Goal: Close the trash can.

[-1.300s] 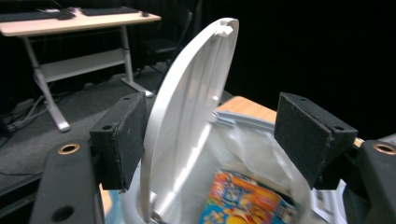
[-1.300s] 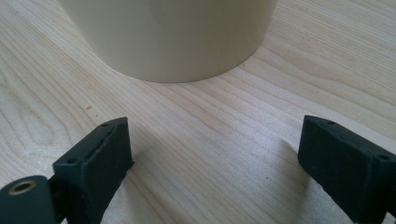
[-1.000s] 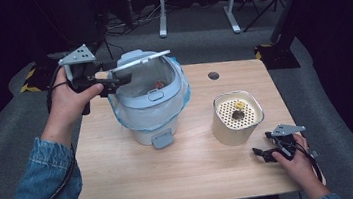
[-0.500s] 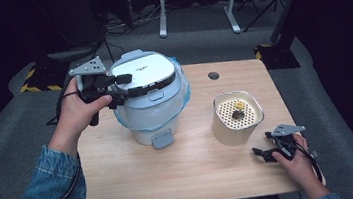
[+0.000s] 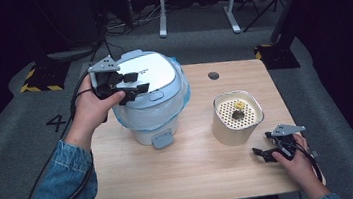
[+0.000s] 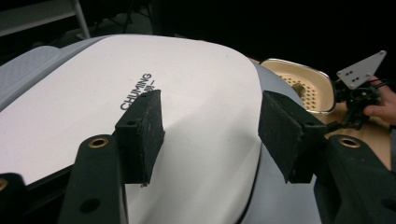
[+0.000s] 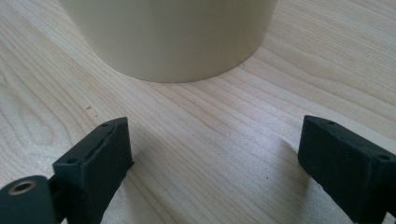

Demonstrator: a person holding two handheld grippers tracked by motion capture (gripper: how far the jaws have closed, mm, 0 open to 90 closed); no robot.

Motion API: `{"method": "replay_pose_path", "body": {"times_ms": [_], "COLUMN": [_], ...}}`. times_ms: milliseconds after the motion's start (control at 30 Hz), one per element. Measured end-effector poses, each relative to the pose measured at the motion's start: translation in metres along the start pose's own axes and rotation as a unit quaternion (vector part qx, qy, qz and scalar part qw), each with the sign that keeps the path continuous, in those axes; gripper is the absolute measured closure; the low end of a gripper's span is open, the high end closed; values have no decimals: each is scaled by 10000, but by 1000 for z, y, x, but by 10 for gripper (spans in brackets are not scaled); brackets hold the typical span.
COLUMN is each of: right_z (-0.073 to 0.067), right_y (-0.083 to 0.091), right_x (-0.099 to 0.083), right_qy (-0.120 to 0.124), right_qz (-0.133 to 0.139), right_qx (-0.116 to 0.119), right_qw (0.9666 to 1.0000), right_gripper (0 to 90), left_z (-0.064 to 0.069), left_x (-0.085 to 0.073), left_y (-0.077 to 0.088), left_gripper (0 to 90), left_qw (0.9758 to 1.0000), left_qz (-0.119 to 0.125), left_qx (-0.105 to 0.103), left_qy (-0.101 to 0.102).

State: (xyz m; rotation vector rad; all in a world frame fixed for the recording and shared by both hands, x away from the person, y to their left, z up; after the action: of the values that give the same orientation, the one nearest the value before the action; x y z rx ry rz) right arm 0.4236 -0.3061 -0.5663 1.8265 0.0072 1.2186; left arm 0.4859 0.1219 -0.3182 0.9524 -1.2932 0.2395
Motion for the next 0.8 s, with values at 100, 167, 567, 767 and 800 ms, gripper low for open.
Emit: {"method": "replay_pose_path", "body": {"times_ms": [100,167,567,767,800], "right_z": [0,0,0,0,0], "right_y": [0,0,0,0,0], "right_x": [0,0,0,0,0], "right_qy": [0,1,-3,-10,-13], "right_qz": [0,0,4,9,12], "right_qx": [-1,0,1,-11,-9], "right_qw": [10000,10000,10000,10000,10000], "right_gripper": [101,101,101,102,102], "left_z": [0,-1,2,-1,-1], "left_x": [1,1,2,0,0], "left_y": [-4,-5,-8,-10,-10], "left_gripper": [406,406,412,428,427], "left_qw": [9997,9995,9980,9977,9978], "left_qz": [-26,2,-133,-14,23], "left_qx": [231,301,619,667,656], "left_qy": [-118,-100,-7,-87,-90]}}
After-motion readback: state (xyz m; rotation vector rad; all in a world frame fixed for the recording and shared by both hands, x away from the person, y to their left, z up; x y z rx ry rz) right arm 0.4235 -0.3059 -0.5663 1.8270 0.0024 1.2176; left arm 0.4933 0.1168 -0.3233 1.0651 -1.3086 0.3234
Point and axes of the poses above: each handheld gripper's, and its own axes: y roughly backward along the jaws, x roughly out of its top, z roughly to its right, the point moved 9 cm from there along -y, roughly forward along the jaws, and after that the axes turned 9 degrees about x, right-handed, at the moved point
